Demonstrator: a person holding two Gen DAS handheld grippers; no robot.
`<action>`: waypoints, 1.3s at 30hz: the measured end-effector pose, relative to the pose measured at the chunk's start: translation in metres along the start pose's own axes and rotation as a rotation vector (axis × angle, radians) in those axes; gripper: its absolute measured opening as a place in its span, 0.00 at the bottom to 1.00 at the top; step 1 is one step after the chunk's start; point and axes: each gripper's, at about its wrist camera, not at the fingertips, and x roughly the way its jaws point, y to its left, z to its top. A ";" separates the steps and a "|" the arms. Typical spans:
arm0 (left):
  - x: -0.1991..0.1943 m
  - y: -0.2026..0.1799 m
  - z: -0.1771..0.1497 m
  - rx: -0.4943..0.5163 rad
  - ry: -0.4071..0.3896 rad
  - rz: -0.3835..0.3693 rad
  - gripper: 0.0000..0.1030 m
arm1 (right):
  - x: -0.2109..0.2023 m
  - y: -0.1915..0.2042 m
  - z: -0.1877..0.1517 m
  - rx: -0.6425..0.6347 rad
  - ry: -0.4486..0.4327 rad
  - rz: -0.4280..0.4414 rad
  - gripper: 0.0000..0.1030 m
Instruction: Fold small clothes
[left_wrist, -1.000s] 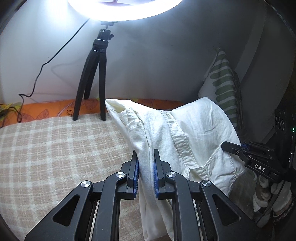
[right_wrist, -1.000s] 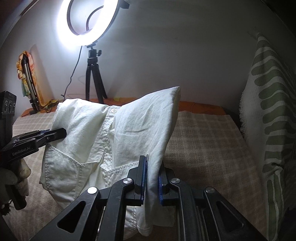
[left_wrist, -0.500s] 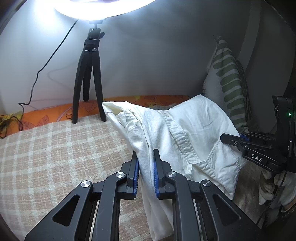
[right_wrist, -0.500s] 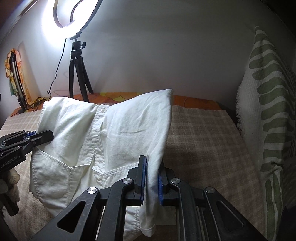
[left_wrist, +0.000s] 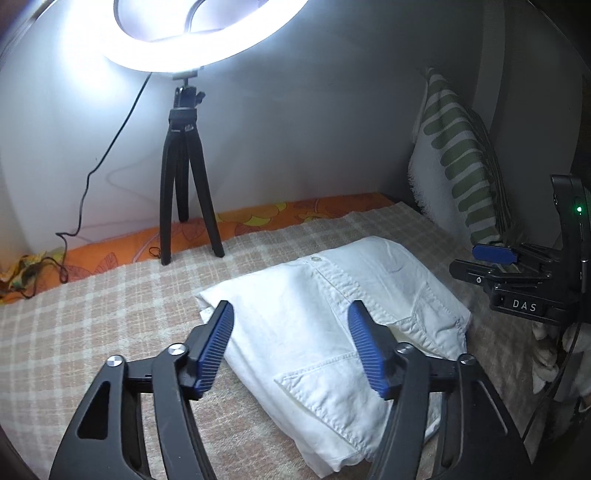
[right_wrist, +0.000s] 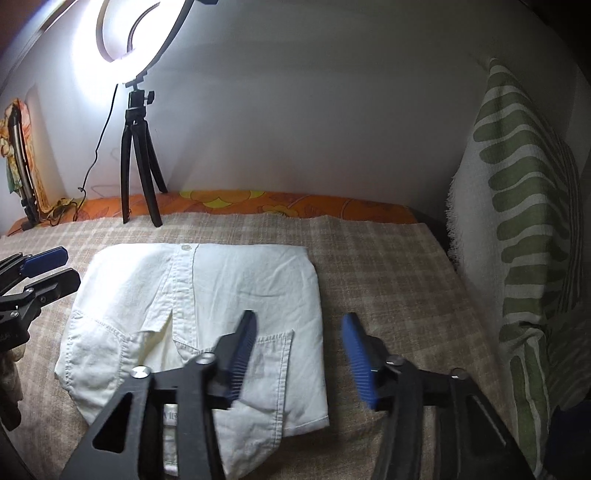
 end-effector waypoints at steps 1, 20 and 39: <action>-0.003 0.000 0.000 0.005 -0.003 0.005 0.66 | -0.003 0.000 0.000 0.005 -0.006 0.002 0.64; -0.090 0.008 -0.016 0.014 -0.060 0.043 0.79 | -0.083 0.038 -0.011 0.068 -0.096 0.015 1.00; -0.190 0.021 -0.088 0.084 -0.080 0.069 0.86 | -0.140 0.113 -0.084 0.138 -0.149 -0.020 1.00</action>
